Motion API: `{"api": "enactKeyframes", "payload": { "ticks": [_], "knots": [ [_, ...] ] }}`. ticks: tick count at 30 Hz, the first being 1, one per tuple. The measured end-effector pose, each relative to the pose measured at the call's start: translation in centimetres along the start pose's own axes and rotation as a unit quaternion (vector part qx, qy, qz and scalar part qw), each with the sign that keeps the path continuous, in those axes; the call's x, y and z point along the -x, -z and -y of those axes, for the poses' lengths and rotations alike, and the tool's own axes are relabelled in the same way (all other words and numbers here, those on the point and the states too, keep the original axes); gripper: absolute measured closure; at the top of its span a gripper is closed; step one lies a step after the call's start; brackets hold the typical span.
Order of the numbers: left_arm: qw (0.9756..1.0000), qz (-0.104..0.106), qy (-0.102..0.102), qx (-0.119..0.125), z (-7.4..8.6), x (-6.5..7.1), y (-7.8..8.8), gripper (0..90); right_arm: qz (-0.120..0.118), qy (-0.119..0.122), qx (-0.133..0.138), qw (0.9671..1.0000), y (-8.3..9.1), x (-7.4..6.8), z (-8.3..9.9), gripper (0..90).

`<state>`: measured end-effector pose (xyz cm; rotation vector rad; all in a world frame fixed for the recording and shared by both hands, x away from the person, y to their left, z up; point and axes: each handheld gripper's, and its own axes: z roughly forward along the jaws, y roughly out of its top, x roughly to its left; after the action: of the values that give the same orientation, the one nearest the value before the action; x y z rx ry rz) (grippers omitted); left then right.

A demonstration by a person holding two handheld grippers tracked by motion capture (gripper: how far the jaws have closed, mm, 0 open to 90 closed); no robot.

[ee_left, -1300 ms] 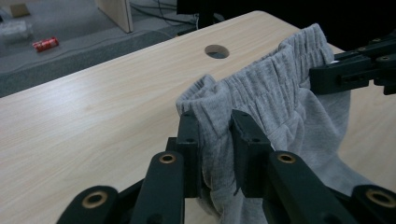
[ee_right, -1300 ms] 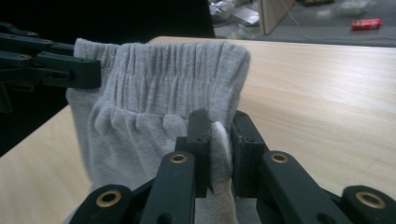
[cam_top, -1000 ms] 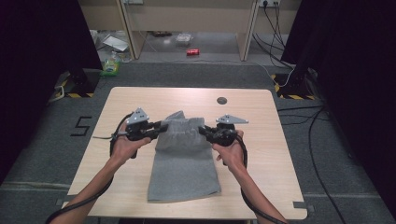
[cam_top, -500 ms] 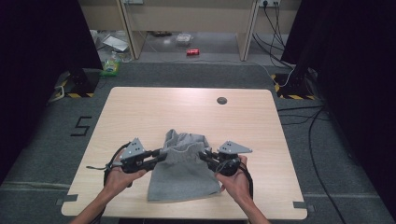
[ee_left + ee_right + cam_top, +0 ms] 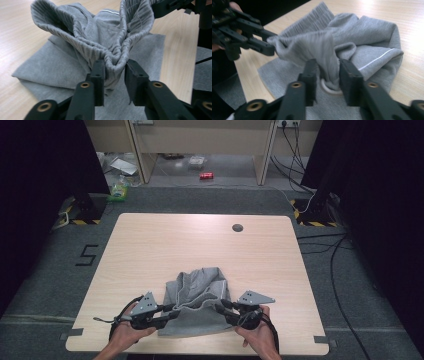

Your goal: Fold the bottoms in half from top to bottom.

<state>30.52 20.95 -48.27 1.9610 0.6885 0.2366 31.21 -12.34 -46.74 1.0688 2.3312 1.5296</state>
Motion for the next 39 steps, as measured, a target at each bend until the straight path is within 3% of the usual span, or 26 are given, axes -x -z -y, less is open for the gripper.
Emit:
{"api": "enactKeyframes", "payload": {
  "ticks": [2, 4, 7, 14, 18, 21, 26, 28, 31, 35, 39],
  "knots": [
    [1.0000, 0.007, 0.002, 0.000, -0.1, 0.1, 0.0, 66.0, -0.006, -0.008, 0.011, 0.9999, 0.6, -0.1, -0.3, 61.9],
    [0.9998, 0.018, 0.006, 0.003, -0.5, 0.2, 0.1, 64.6, -0.008, -0.005, 0.021, 0.9997, 1.0, -0.2, -0.7, 60.3],
    [0.9998, 0.017, 0.002, 0.013, -1.3, 0.4, 0.4, 62.2, -0.002, 0.007, 0.026, 0.9996, 1.2, -0.4, -1.5, 61.4],
    [0.9994, -0.011, 0.013, 0.032, -2.9, -1.3, 1.1, 58.6, 0.006, 0.018, -0.020, 0.9996, -1.6, 0.5, -2.0, 62.8],
    [0.9984, -0.040, 0.037, 0.013, -2.8, -3.2, 1.0, 54.9, 0.002, 0.019, -0.048, 0.9987, -3.7, 1.1, -2.0, 62.8],
    [0.9970, -0.052, 0.057, 0.000, -2.2, -4.2, 0.6, 51.7, -0.003, 0.019, -0.061, 0.9980, -4.3, 1.0, -1.8, 62.6],
    [0.9943, -0.070, 0.077, -0.022, -0.7, -5.4, -0.1, 47.6, 0.003, 0.057, -0.092, 0.9941, -4.4, -0.5, -0.3, 63.4],
    [0.9934, -0.073, 0.080, -0.037, -0.4, -5.7, -0.4, 45.5, 0.010, 0.082, -0.113, 0.9901, -4.5, -1.3, 0.8, 63.6],
    [0.9921, -0.087, 0.069, -0.057, 0.0, -6.0, -0.7, 42.2, 0.015, 0.096, -0.126, 0.9872, -4.6, -1.9, 1.9, 63.3],
    [0.9901, -0.094, 0.071, -0.076, 0.7, -6.6, -1.0, 40.2, 0.015, 0.088, -0.126, 0.9880, -4.6, -1.9, 1.8, 61.0],
    [0.9877, -0.103, 0.073, -0.092, 1.2, -7.1, -0.8, 37.6, 0.004, 0.069, -0.099, 0.9927, -4.3, -1.7, 0.6, 55.2]
  ]
}}
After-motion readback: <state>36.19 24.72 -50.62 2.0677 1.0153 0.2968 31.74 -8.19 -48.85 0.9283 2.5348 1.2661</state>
